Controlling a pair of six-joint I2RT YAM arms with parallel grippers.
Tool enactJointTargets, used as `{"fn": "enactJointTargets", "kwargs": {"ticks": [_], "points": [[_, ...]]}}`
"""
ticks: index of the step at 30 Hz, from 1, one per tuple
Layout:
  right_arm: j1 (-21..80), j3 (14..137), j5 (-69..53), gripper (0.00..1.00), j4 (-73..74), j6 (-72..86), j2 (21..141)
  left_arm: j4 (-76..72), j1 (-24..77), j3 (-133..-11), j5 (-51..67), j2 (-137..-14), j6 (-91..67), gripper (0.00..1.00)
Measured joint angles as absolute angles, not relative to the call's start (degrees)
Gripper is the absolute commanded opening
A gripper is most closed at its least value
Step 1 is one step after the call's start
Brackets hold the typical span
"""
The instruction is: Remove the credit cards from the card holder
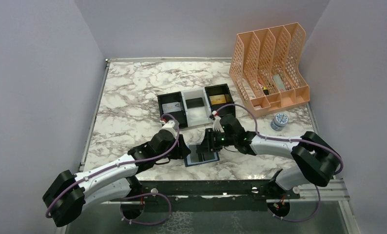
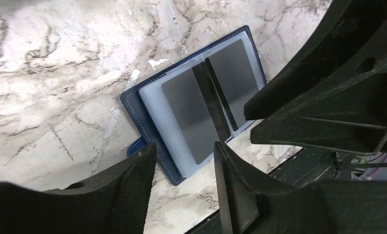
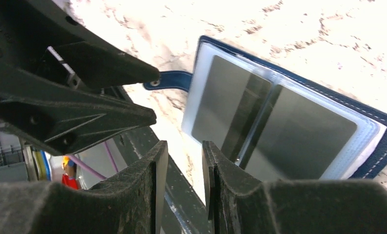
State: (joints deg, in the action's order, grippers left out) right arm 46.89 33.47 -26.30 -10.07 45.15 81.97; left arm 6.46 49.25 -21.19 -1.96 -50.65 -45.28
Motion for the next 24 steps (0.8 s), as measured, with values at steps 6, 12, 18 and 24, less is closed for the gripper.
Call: {"fn": "enactJointTargets", "kwargs": {"ticks": [6,12,18,24], "points": [[46.87,33.47,-25.82,0.33,-10.07,44.53,87.88,1.85,49.54,-21.19,0.23,-59.05,-44.97,0.37],[46.87,33.93,-24.60,0.32,-10.37,43.94,91.22,-0.95,49.74,-21.28,0.67,-65.76,-44.64,0.29],[46.81,34.11,-26.96,0.31,-13.80,44.34,93.43,-3.33,49.87,-21.32,0.64,-67.35,-44.64,0.24],[46.81,33.76,-27.40,0.28,-14.92,45.19,93.69,-3.46,49.89,-21.30,0.64,-67.48,-44.60,0.19]]}}
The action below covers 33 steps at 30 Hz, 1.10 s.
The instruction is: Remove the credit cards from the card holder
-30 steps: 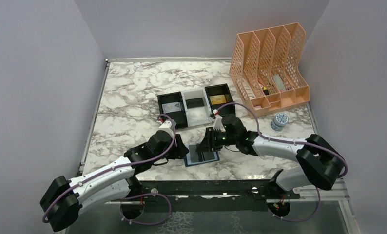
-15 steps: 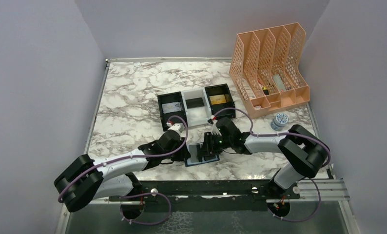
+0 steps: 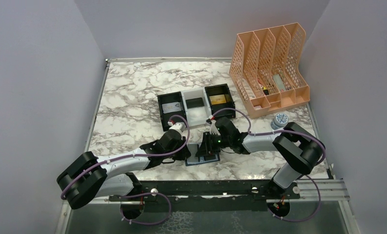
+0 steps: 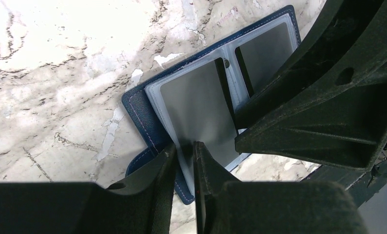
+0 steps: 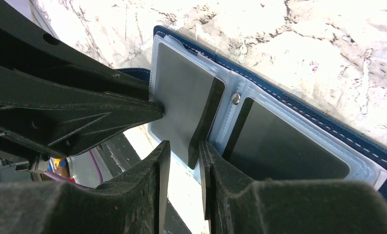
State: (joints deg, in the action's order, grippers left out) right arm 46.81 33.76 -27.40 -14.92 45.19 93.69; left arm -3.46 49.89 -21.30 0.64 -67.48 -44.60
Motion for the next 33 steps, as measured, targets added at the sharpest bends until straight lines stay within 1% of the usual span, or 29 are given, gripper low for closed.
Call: {"fn": "enactJointTargets", "kwargs": {"ticks": [5,13,16,17,22,26,33], "points": [[46.81,33.43,-26.26,0.28,-15.03,46.28,93.56,-3.77,49.89,-21.12,0.64,-67.46,-44.60,0.15],[46.89,32.58,-20.82,0.28,-14.81,48.27,91.81,-3.79,49.91,-20.97,0.62,-67.16,-44.60,0.15],[46.89,32.58,-19.70,0.28,-14.72,48.58,91.68,-3.79,49.95,-20.62,0.60,-66.72,-44.60,0.22],[46.89,32.58,-19.53,0.26,-14.66,48.66,91.64,-3.79,49.98,-20.56,0.60,-66.63,-44.58,0.23],[47.35,32.82,-16.01,0.23,-12.71,47.44,90.39,-3.77,50.00,-20.45,0.60,-66.39,-44.64,0.30],[47.68,34.24,-14.31,0.21,-10.04,45.58,90.24,-3.73,50.02,-20.45,0.62,-66.11,-44.69,0.28],[47.64,34.22,-16.86,0.18,-12.82,46.17,92.05,-3.11,50.00,-20.45,0.62,-66.08,-44.36,0.17]]}}
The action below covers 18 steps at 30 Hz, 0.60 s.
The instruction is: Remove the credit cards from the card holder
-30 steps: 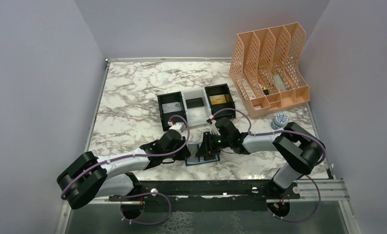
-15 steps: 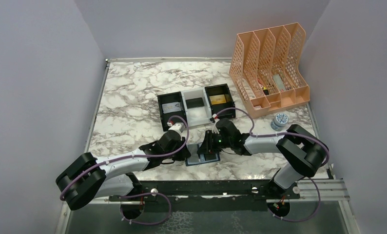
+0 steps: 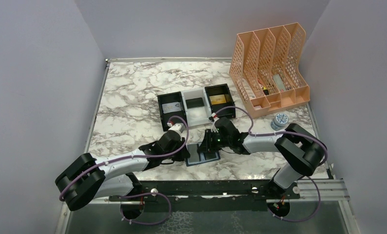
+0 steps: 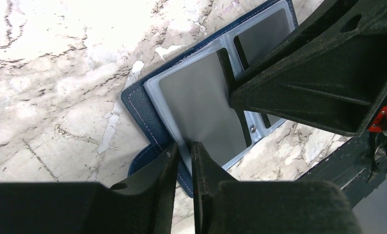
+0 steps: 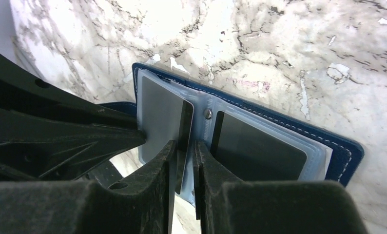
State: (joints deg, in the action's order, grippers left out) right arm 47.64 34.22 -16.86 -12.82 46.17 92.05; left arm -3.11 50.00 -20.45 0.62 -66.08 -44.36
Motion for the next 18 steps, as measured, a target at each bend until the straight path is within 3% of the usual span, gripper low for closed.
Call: {"fn": "enactJointTargets", "kwargs": {"ticks": [10,18], "points": [[47.37,31.51,-20.18,0.02,-19.84,50.78,93.82,-1.91,50.02,-20.18,0.62,-65.19,-44.31,0.15],[47.42,31.48,-20.01,0.01,-18.20,50.63,91.66,-1.58,50.02,-19.42,0.60,-64.03,-44.36,0.13]]}}
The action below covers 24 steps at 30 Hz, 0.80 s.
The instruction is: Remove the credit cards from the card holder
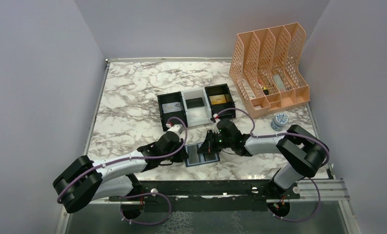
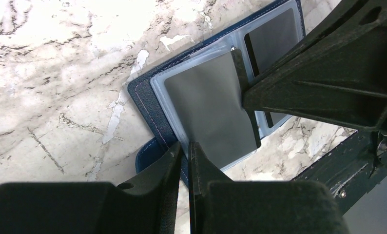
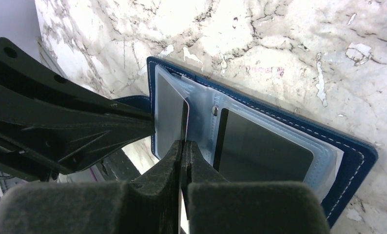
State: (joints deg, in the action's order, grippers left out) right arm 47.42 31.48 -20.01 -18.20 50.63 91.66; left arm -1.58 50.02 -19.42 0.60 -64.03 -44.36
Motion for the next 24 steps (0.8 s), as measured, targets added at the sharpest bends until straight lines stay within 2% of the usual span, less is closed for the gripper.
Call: {"fn": "enactJointTargets", "kwargs": {"ticks": [9,10,15,18,24], "points": [[47.22,31.14,-20.29,0.02,-15.27,49.08,88.82,-1.72,50.02,-19.42,0.60,-64.36,-44.34,0.13],[47.11,31.07,-20.53,0.02,-15.00,48.93,88.58,-1.74,50.02,-19.42,0.60,-64.38,-44.34,0.14],[46.70,31.03,-22.00,0.02,-14.87,48.69,88.44,-2.11,50.02,-19.42,0.60,-64.34,-44.60,0.33],[46.70,31.00,-22.06,0.02,-14.90,48.73,88.58,-2.31,50.57,-19.44,0.34,-63.72,-45.80,0.40],[46.65,31.00,-22.37,0.02,-15.11,49.04,90.41,-0.30,52.47,-21.32,-2.96,-64.58,-45.71,0.37]]}}
